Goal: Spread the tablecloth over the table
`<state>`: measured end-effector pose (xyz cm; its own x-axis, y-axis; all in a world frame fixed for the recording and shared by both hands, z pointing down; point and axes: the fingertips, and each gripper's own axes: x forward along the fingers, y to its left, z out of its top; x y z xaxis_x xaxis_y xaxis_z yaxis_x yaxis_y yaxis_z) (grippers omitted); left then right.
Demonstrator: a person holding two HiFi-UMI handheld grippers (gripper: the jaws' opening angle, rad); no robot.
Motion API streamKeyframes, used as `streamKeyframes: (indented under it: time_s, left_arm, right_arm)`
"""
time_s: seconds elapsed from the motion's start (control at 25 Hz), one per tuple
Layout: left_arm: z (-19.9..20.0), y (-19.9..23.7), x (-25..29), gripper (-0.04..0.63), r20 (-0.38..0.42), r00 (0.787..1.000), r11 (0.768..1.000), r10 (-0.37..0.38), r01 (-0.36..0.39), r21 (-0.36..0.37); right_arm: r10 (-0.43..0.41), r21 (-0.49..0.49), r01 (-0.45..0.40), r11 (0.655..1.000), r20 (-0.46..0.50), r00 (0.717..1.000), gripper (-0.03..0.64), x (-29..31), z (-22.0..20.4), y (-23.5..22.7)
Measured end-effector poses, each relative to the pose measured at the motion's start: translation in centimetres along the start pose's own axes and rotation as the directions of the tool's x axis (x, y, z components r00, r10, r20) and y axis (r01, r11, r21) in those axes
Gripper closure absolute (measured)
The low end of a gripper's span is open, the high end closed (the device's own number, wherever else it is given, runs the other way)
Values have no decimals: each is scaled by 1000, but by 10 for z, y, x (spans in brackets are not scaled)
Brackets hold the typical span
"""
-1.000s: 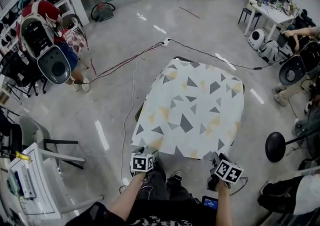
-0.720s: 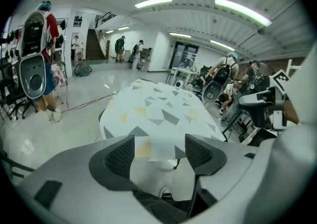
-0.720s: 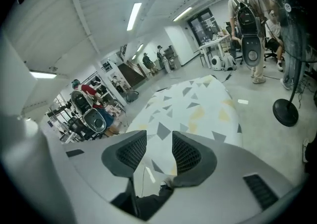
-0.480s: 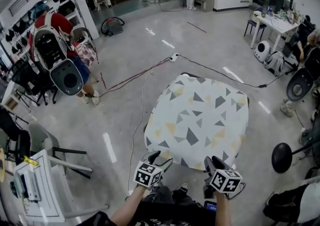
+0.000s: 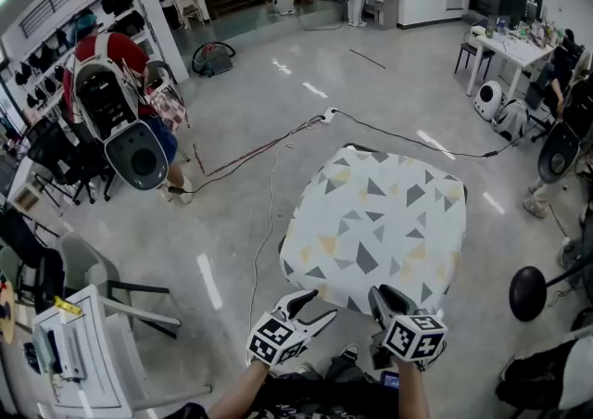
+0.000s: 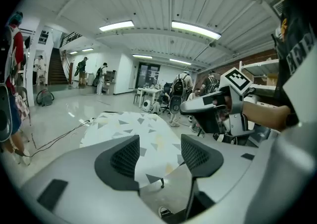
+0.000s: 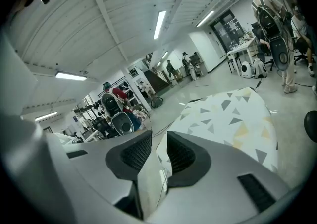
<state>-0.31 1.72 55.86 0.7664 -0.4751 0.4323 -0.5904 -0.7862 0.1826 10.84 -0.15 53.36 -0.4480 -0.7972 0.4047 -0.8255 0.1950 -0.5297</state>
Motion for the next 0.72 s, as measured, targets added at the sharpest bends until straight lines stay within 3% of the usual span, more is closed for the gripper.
streamKeyframes:
  time_s: [0.2, 0.48, 0.72]
  left_arm:
    - [11, -8, -37, 365, 48, 998, 999, -28, 26, 29]
    - [21, -18, -94, 526, 131, 990, 996, -45, 35, 80]
    - [13, -33, -130, 554, 175, 982, 995, -66, 52, 86]
  right_arm:
    - [36, -27, -36, 999, 17, 999, 518, -9, -8, 46]
    - [79, -98, -76, 992, 32, 996, 532, -31, -29, 110]
    - [99, -152, -93, 984, 33, 995, 538, -46, -56, 148]
